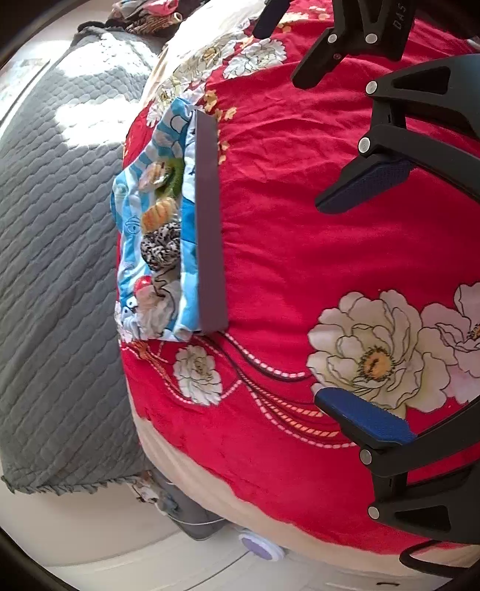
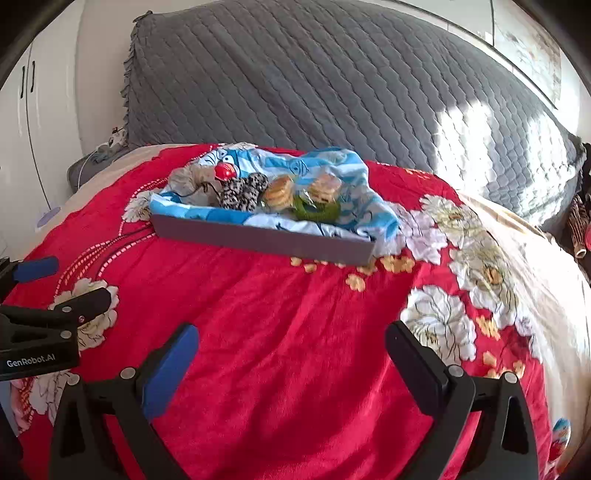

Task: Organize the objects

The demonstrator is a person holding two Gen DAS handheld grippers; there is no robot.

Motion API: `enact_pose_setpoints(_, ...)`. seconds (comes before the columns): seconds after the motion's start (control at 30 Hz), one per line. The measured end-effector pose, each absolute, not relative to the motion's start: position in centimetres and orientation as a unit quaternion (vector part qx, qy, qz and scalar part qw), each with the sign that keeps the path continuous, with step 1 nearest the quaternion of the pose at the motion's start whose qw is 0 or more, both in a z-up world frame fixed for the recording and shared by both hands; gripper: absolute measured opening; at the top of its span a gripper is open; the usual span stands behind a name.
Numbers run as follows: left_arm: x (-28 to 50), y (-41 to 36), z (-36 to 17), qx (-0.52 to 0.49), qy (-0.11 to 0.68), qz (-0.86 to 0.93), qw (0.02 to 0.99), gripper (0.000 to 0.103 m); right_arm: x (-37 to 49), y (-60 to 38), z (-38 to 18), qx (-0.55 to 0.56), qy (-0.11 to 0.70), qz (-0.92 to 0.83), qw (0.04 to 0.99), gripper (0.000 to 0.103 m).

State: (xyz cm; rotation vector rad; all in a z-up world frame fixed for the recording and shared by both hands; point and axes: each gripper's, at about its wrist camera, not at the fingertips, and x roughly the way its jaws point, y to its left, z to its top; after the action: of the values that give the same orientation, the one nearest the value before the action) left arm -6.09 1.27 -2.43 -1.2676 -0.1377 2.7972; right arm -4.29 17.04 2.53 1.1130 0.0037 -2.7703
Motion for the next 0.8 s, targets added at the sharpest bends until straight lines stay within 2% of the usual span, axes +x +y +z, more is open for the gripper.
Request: enact_pose_setpoints(0.8, -4.7, 1.6, -4.9, -0.414, -0.057, 0.908, 0.023, 0.095, -2.6, 17.7, -1.1, 0.385, -0.003, -0.921, 0.061, 0.102)
